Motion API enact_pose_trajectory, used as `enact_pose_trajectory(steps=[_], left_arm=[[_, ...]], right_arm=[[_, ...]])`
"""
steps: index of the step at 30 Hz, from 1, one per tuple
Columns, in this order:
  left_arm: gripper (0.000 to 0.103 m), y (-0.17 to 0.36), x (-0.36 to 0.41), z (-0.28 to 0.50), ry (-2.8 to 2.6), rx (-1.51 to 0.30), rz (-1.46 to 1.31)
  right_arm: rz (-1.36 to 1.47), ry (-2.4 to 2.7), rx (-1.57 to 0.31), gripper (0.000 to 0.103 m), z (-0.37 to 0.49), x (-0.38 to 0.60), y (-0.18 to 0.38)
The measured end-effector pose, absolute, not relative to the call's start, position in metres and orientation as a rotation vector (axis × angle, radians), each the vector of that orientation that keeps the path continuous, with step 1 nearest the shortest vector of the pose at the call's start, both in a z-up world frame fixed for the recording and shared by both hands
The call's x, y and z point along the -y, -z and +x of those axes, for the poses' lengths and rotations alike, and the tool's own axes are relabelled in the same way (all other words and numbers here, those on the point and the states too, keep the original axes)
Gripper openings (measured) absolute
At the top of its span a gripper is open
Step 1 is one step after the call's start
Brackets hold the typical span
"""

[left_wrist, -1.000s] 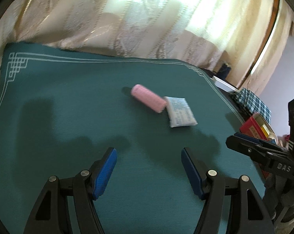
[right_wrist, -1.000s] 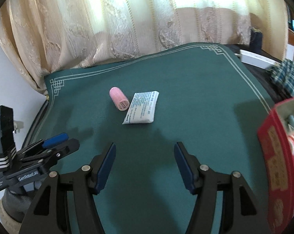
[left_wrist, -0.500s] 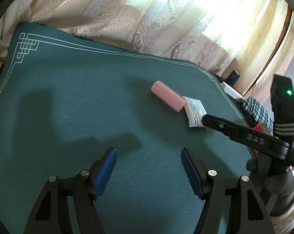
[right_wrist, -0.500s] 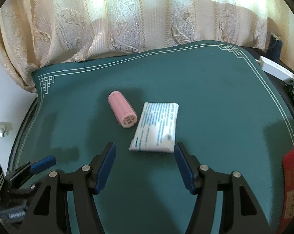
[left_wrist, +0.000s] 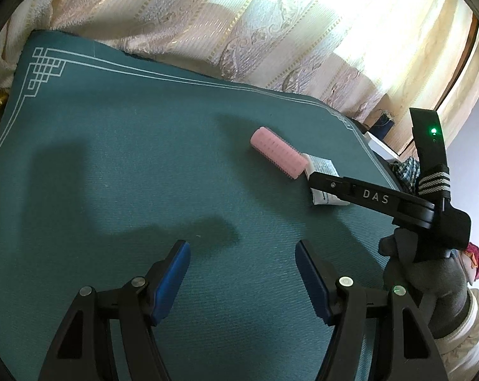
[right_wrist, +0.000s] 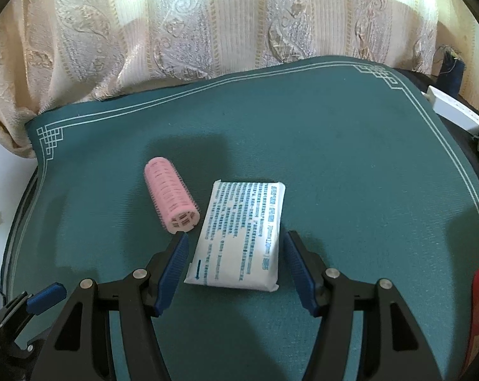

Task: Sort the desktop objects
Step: 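Grasp the white sachet with the right gripper, then grasp the last pink curler with the left gripper while the right holds the sachet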

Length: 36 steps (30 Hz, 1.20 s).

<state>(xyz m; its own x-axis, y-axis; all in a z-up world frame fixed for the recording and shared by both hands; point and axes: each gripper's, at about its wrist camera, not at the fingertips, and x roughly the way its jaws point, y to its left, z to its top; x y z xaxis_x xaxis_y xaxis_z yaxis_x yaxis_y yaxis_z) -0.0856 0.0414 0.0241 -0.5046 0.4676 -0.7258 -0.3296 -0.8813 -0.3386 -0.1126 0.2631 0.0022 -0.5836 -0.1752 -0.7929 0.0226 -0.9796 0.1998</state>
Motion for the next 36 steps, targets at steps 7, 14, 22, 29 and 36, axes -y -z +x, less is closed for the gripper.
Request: enact_pose_trajectory(steps=[7, 14, 22, 29, 36], left_arm=[[0.070, -0.020, -0.044, -0.085, -2.374, 0.203, -1.223], [0.070, -0.017, -0.044, -0.087, -2.372, 0.195, -1.234], [0.070, -0.017, -0.045, -0.088, -2.369, 0.176, -1.231], [0.070, -0.018, -0.053, -0.088, -2.385, 0.131, -1.234], [0.070, -0.022, -0.082, -0.101, -2.336, -0.006, -1.226]], right_arm=[[1.379, 2.716, 0.150, 0.066, -0.118, -0.254, -0.001], [1.385, 2.748, 0.013, 0.052, -0.115, -0.251, 0.000], [1.396, 2.736, 0.098, 0.051, -0.096, -0.276, -0.005], [1.400, 2.684, 0.249, 0.051, -0.060, -0.317, -0.008], [1.366, 2.668, 0.277, 0.051, -0.041, -0.327, -0.006]])
